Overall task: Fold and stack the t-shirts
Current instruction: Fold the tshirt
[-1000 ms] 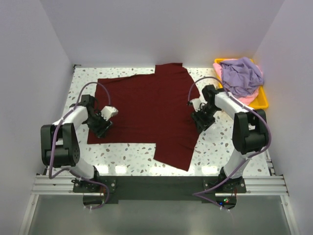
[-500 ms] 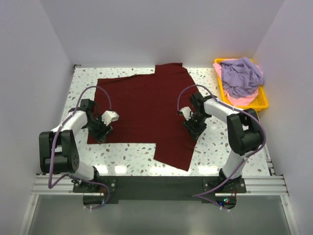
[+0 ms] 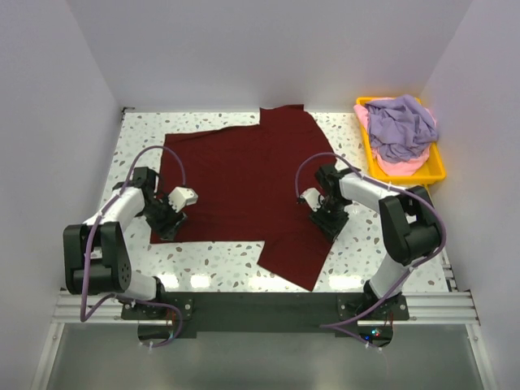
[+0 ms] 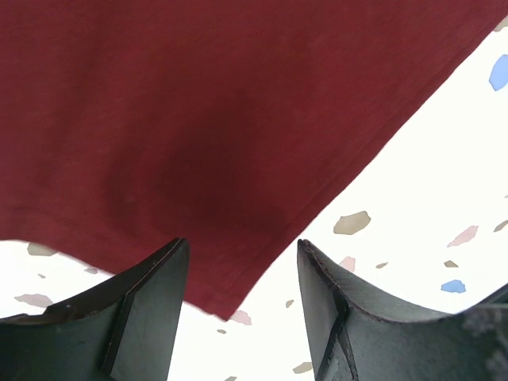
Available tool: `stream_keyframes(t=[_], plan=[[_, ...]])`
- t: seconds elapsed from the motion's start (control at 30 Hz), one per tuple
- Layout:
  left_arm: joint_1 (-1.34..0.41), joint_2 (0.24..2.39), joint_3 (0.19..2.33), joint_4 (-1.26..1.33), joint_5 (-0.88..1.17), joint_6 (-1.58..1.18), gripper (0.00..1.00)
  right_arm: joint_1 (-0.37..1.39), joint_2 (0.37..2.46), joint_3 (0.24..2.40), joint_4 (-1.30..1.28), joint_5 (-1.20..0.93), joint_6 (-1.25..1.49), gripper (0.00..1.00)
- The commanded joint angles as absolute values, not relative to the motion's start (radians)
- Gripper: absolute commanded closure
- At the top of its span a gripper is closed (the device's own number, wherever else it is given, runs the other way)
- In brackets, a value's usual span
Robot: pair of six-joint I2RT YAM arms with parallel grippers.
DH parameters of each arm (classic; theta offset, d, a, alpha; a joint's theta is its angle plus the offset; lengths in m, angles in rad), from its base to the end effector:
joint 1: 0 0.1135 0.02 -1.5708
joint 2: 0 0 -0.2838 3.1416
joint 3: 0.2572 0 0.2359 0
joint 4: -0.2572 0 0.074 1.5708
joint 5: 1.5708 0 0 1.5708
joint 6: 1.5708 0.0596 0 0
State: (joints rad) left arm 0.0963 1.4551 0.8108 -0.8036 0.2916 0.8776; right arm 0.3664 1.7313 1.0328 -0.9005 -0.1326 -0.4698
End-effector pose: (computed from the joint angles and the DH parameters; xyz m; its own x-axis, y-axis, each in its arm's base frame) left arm 0.2224 0.0043 0.1763 -0.6751 0.6750 -0.2978 0.7234 0.6847 -0.0880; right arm 0.2538 0.1058 0.1599 -0.6730 -0.7389 -0.0347 -0.7360 0.6642 0.1306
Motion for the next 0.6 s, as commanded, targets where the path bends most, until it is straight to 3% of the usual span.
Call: stream_keyframes(t=[0.0,0.27,0.57], plan=[[0.104,1.401,0.845,-0.848,0.317,0.916,0.39,0.365,1.723,1.009,-0.959,-0.08,-0.534,0.62],[0.104,1.514,0.962,-0.795,0.356,0.822,0.4,0.364,1.778,1.311,-1.025,-0.176,-0.466,0.59],[0.103,1.637,0.985,-0.687,0.292,0.752,0.42,0.364,1.96,1.39,-0.953,-0.089,-0.463,0.6]])
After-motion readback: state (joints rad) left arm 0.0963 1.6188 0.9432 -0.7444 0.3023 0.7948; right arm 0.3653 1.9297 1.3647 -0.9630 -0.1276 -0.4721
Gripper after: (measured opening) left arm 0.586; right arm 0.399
